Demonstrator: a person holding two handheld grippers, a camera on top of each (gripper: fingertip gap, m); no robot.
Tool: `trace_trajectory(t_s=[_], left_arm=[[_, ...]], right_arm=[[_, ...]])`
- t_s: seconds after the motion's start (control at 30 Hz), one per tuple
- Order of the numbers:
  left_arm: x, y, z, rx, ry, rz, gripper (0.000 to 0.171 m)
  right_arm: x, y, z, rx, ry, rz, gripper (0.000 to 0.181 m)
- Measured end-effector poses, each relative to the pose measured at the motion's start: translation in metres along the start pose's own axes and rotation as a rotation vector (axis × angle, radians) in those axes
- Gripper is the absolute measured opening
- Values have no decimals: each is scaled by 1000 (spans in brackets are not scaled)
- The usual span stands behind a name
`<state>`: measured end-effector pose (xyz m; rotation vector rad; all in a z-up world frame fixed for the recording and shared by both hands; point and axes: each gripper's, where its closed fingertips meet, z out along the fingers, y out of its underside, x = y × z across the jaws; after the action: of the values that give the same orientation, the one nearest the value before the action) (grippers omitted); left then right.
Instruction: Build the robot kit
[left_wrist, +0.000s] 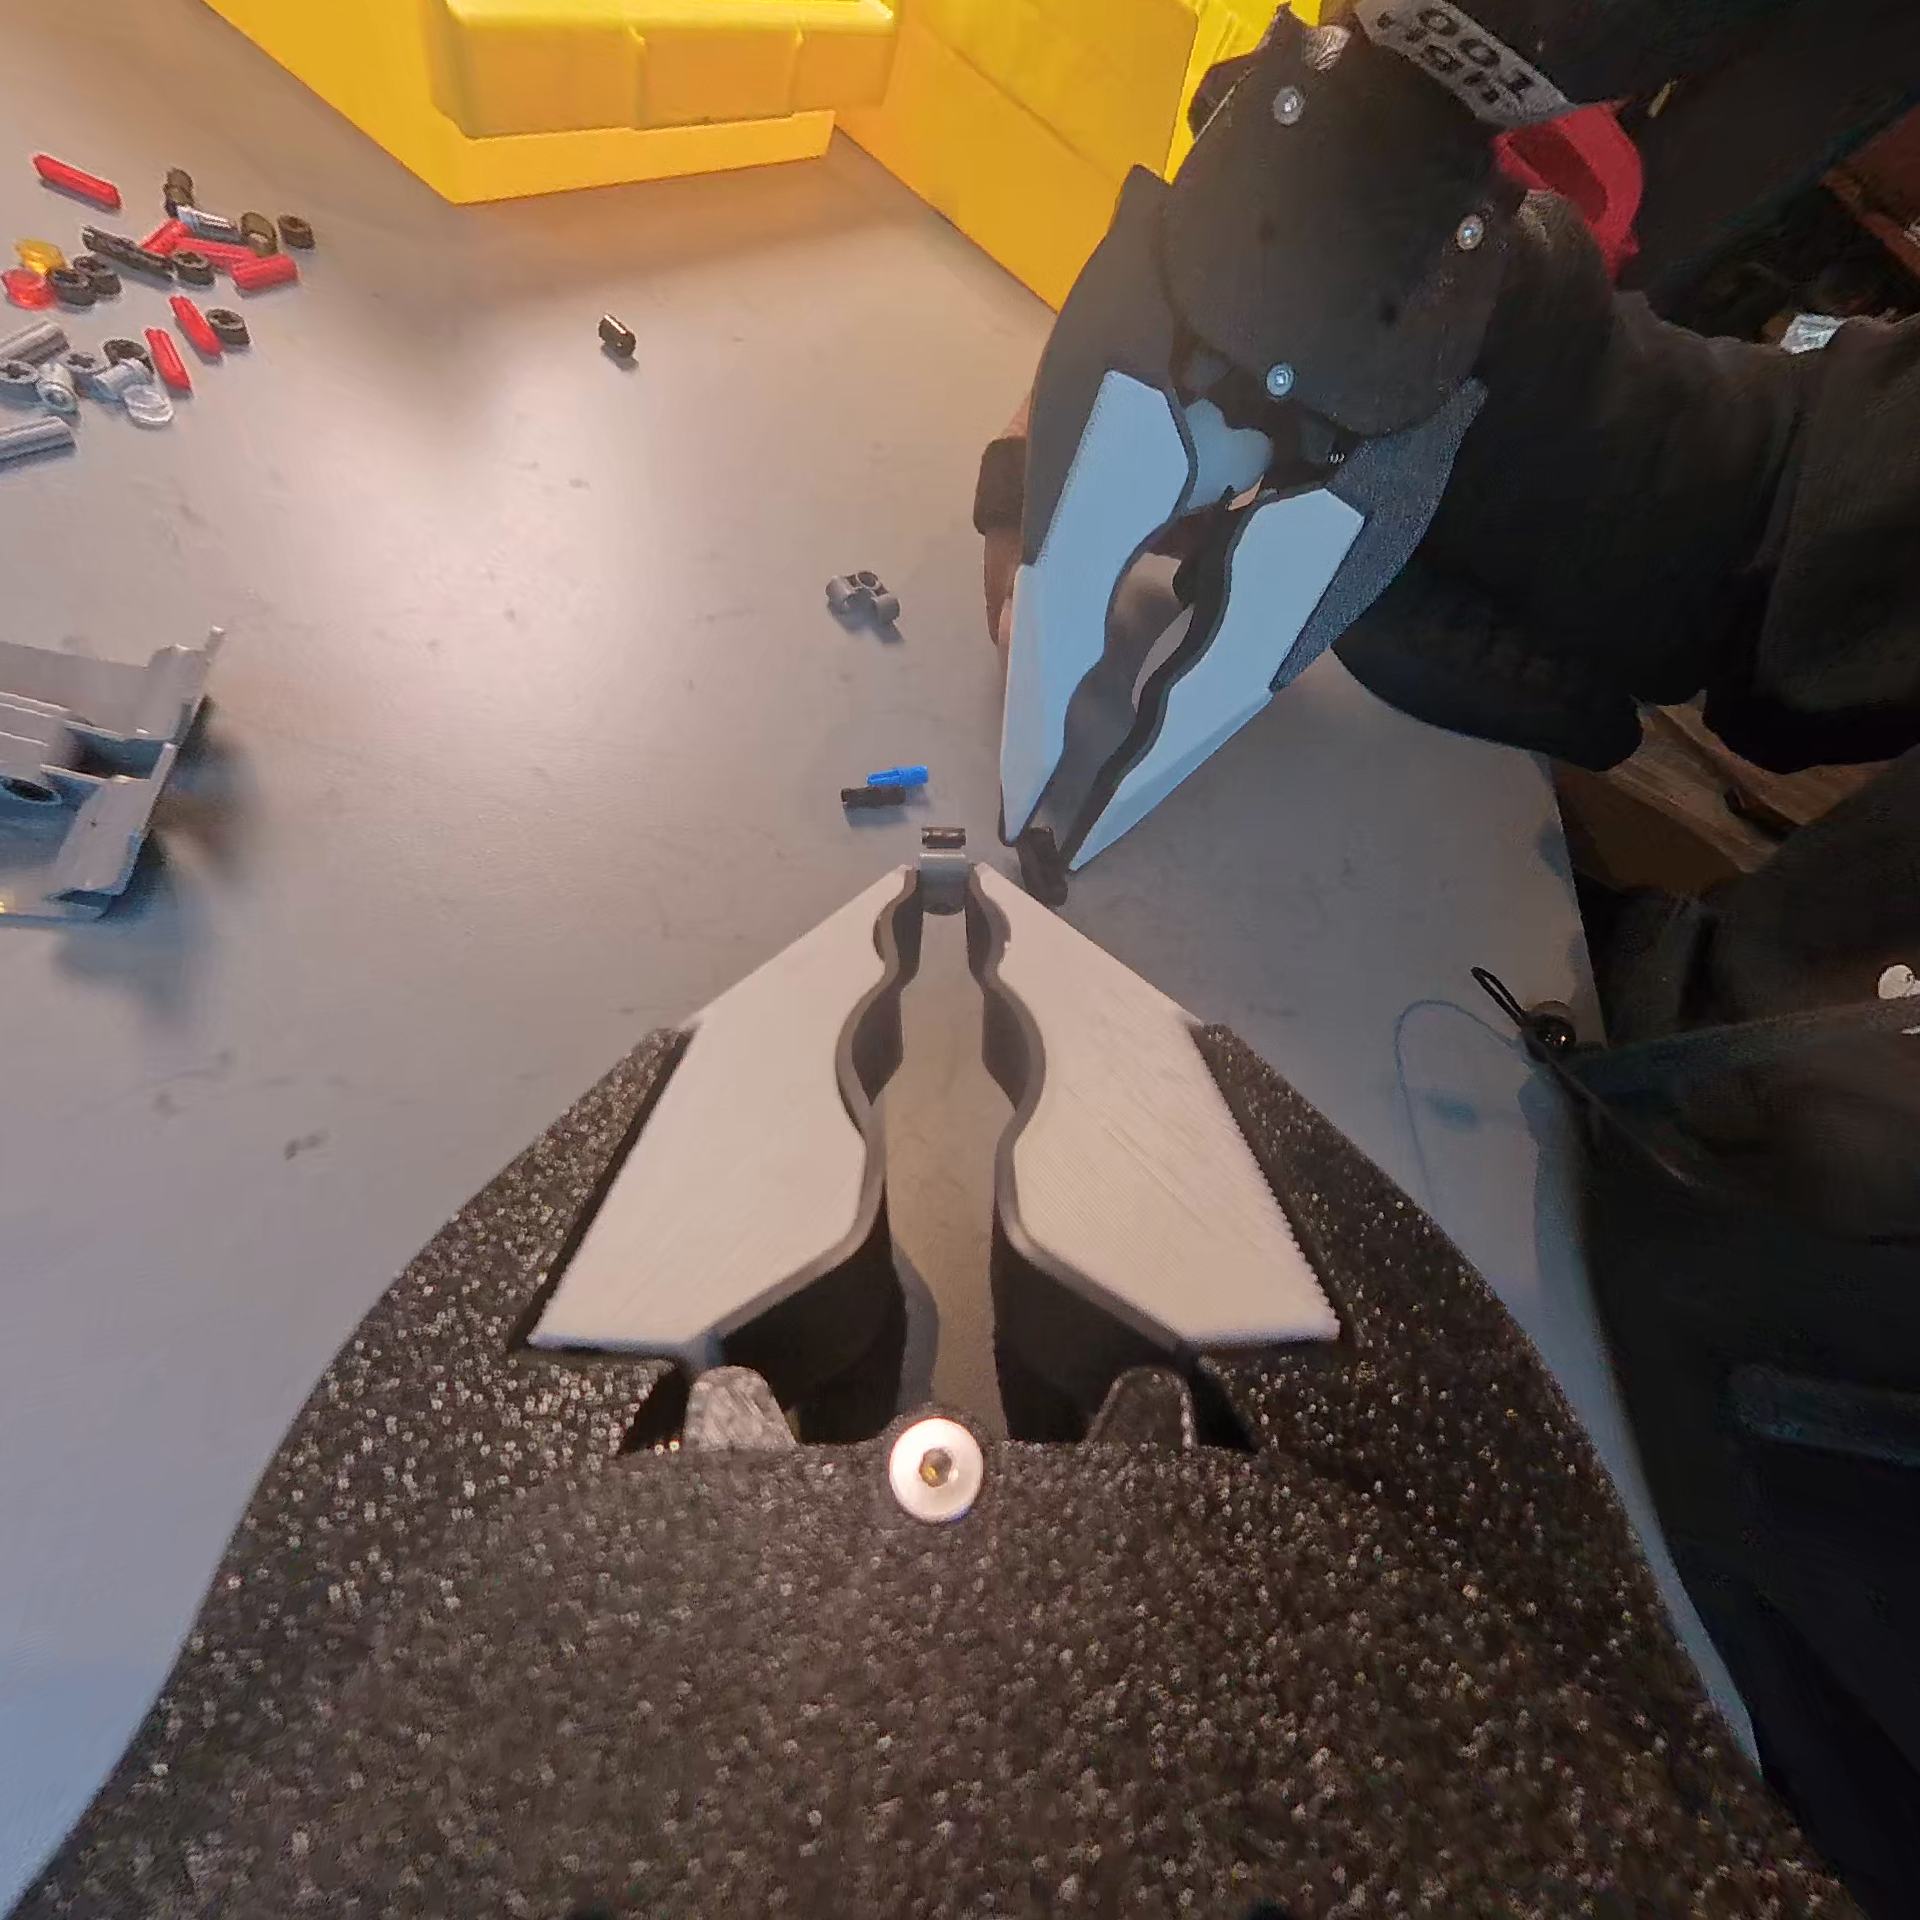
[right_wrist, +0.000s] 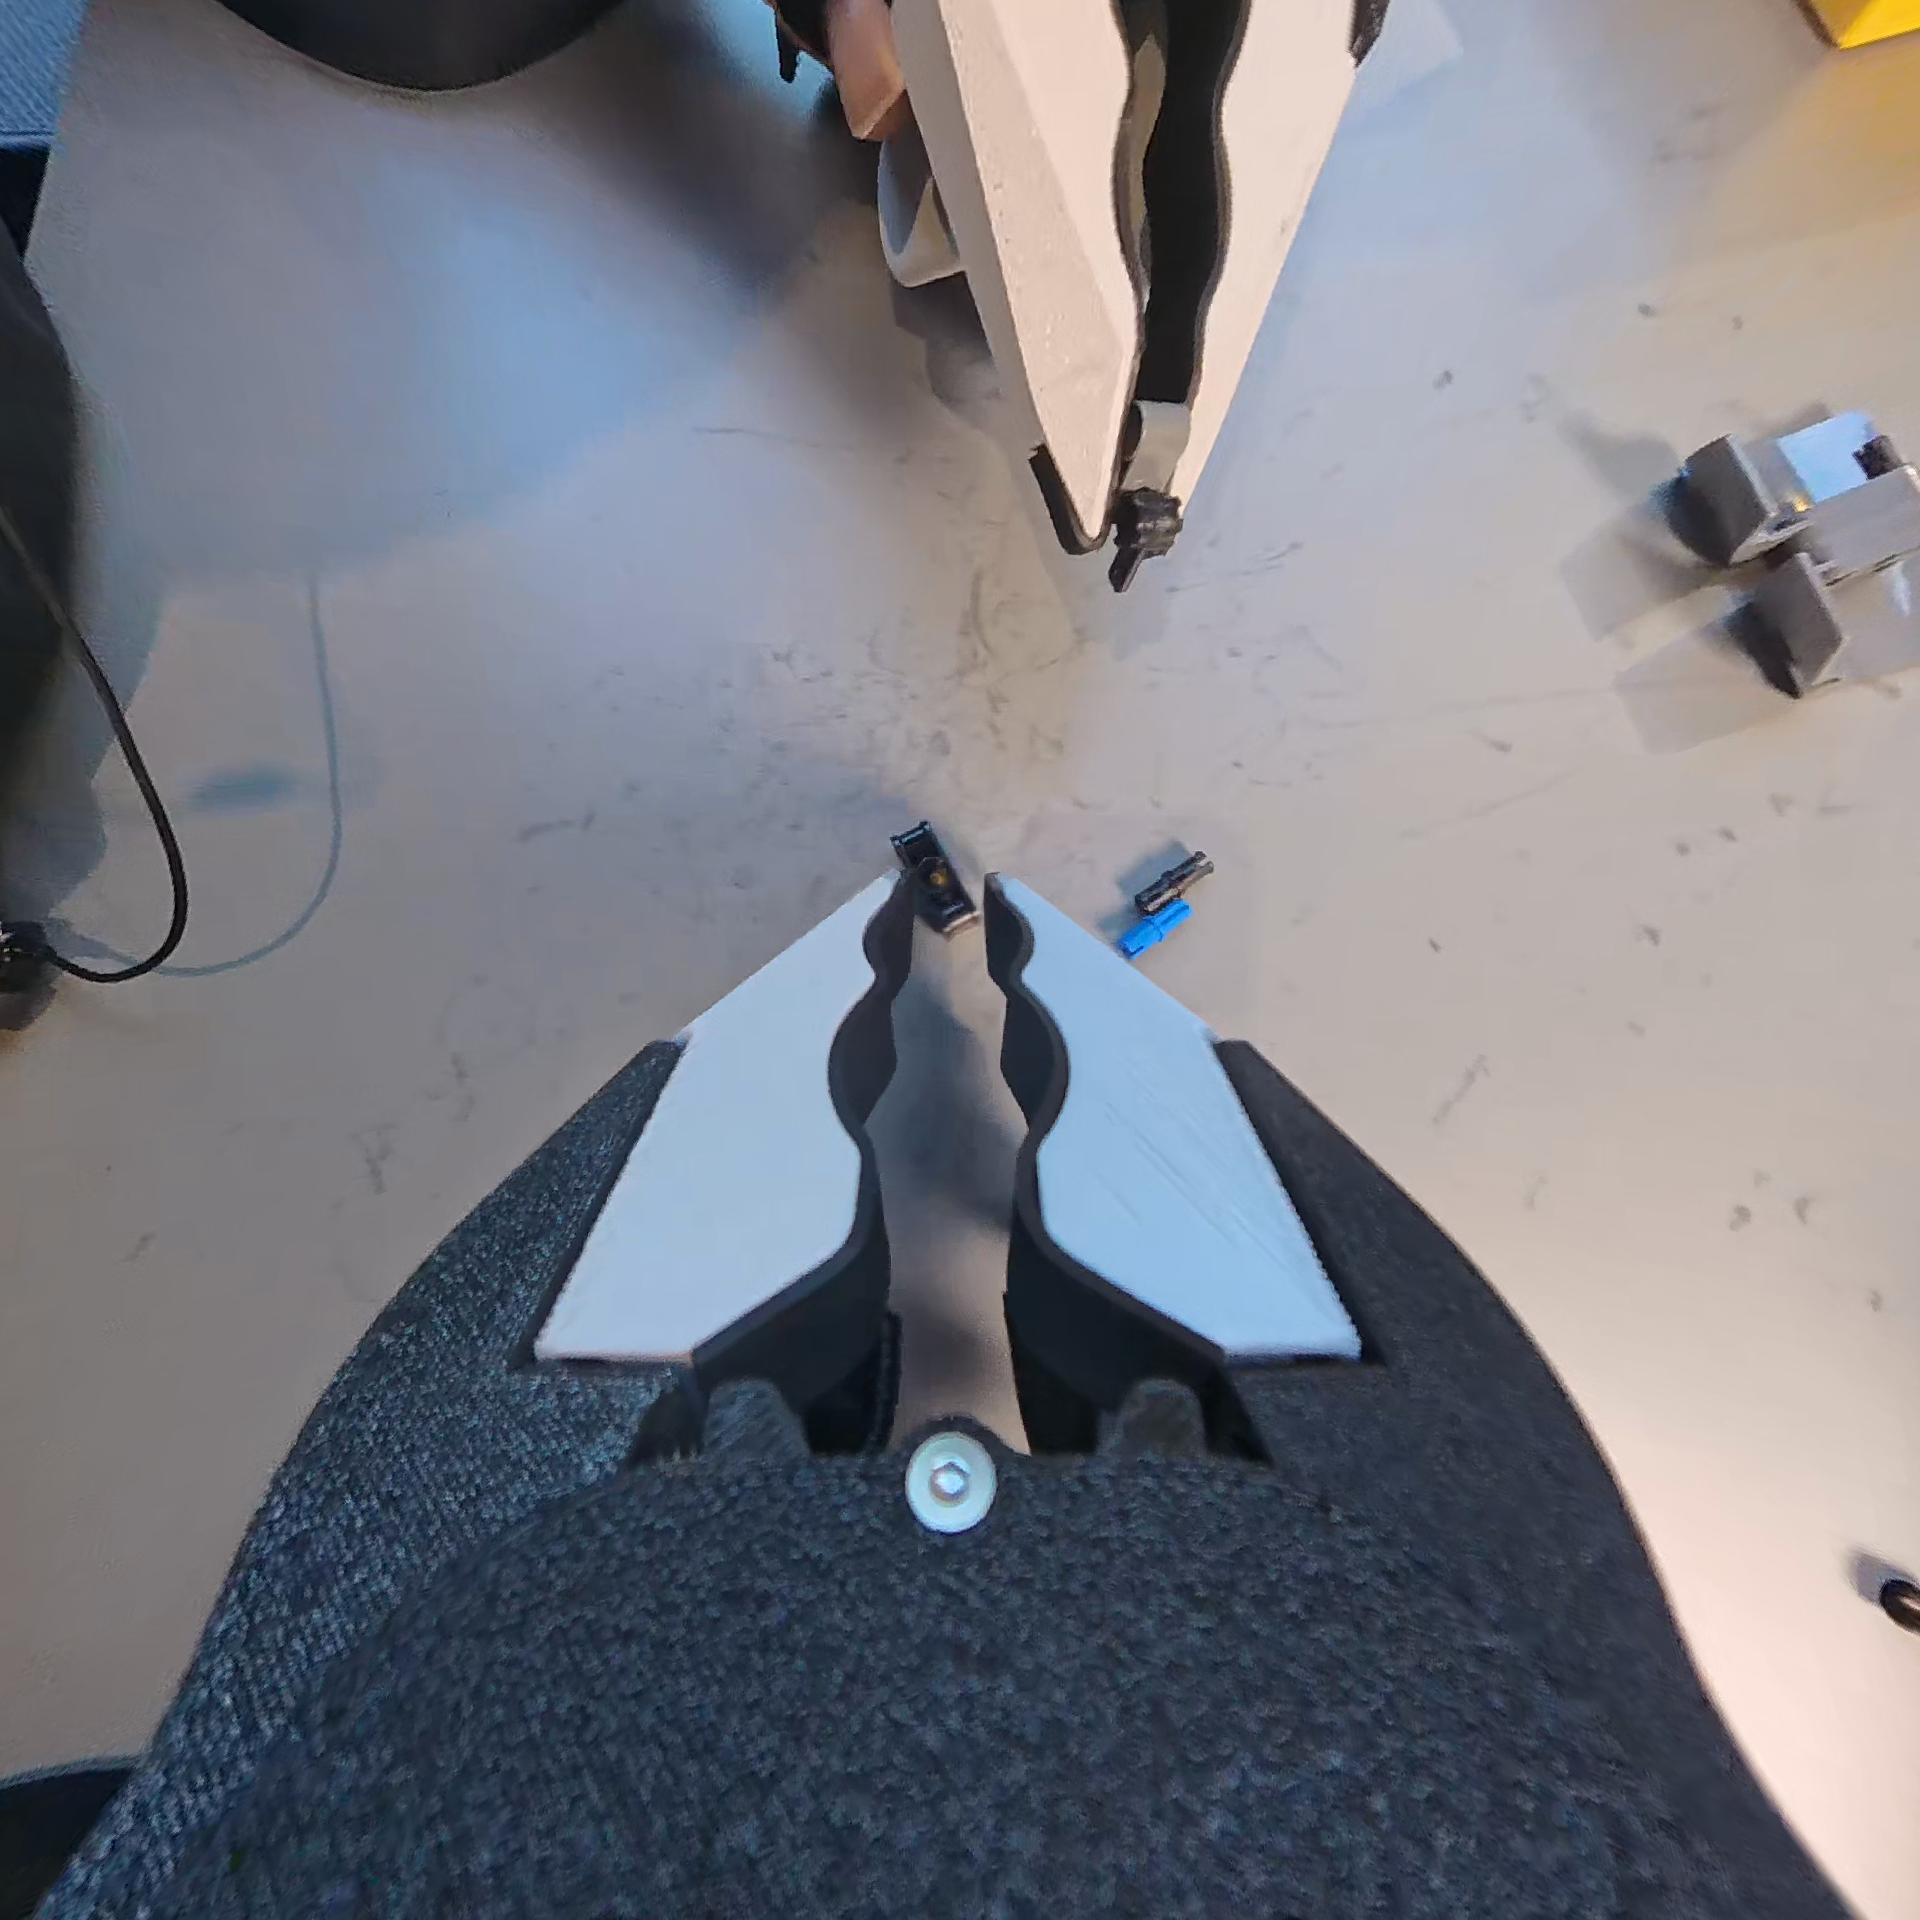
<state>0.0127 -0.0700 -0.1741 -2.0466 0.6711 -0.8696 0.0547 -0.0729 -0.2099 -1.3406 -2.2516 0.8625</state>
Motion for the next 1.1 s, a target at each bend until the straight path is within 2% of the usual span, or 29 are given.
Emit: trace_trajectory(t_s=[0.1, 0.23, 0.43, 1.1], left_arm=[[0, 0, 0, -2, 1, 0, 7], [-1, 1, 0, -3, -1, -2, 7], [0, 1, 0, -9, -1, 3, 7], [-1, 3, 1, -21, -3, 8, 7]], right_arm=[[-4, 2, 1, -22, 8, -46, 8], [-8, -1, -1, 0, 6, -57, 14], [5, -7, -3, 40, 8, 98, 13], [-14, -7, 0, -12, 7, -44, 13]])
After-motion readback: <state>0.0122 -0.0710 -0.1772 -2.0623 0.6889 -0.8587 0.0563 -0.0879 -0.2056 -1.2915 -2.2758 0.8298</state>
